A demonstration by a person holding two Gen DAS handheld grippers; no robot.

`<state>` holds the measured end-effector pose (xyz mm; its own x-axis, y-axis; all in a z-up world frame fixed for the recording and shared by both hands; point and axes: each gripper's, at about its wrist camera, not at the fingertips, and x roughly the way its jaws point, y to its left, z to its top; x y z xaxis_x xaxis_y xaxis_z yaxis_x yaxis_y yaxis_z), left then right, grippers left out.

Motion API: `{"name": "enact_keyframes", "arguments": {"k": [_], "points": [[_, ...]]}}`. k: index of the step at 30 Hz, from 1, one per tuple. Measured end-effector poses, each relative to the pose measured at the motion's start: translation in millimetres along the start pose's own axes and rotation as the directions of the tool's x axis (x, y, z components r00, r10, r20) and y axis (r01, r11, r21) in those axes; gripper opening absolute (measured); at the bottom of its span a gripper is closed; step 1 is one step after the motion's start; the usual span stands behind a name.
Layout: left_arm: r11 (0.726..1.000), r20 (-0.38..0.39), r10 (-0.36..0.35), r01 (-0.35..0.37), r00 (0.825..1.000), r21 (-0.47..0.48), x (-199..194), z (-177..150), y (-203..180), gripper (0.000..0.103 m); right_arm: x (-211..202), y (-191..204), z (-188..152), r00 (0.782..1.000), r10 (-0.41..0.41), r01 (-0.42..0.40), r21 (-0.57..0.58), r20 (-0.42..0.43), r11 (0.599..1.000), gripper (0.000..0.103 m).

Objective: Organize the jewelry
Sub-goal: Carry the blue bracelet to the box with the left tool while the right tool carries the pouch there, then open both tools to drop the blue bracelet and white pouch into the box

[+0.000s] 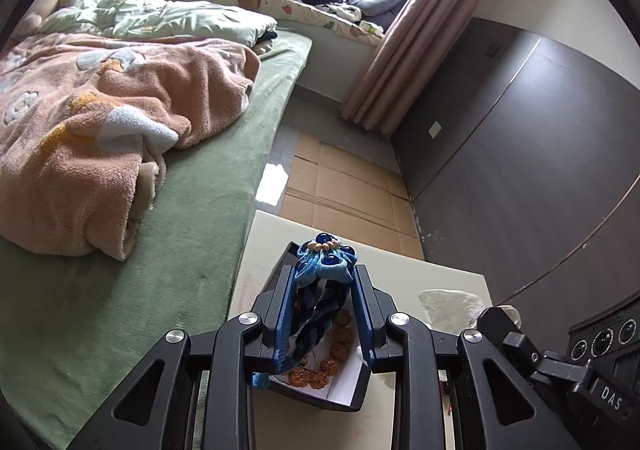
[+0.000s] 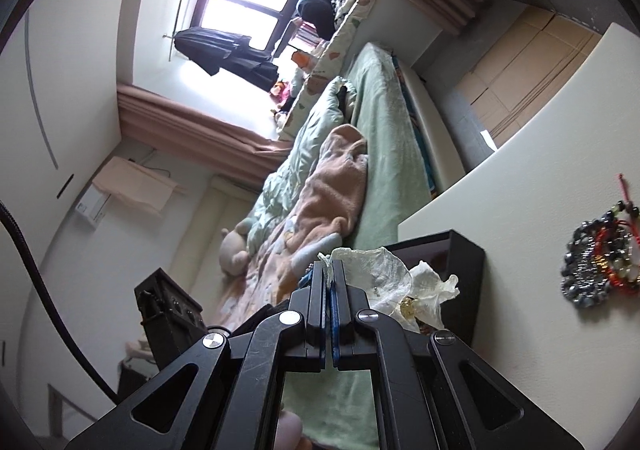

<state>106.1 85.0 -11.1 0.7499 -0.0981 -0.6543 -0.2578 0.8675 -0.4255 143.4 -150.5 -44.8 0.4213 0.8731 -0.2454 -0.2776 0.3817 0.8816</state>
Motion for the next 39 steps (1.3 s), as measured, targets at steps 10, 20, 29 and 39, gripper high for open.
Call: {"name": "enact_keyframes", "arguments": {"k": [10, 20, 29, 39], "points": [[1.0, -0.006, -0.003, 0.002, 1.0, -0.031, 1, 3, 7, 0.029, 27, -15, -7, 0.987, -0.139, 0.139, 0.004, -0.084, 0.99, 0.062], [0.999, -0.024, -0.032, 0.032, 0.999, -0.006, 9, 0, -10, 0.044, -1, -17, -1, 0.977, -0.203, 0.202, -0.026, -0.059, 0.979, 0.062], [1.0, -0.055, -0.021, 0.02, 0.998, -0.023, 15, -7, -12, 0.061, -39, -27, 10, 0.971, -0.24, 0.24, 0.01, -0.014, 0.971, 0.062], [0.994, -0.08, -0.056, 0.063, 0.995, 0.089, 21, -26, -52, 0.061, -99, -44, 25, 0.937, -0.344, 0.34, 0.071, 0.062, 0.938, 0.062]]}}
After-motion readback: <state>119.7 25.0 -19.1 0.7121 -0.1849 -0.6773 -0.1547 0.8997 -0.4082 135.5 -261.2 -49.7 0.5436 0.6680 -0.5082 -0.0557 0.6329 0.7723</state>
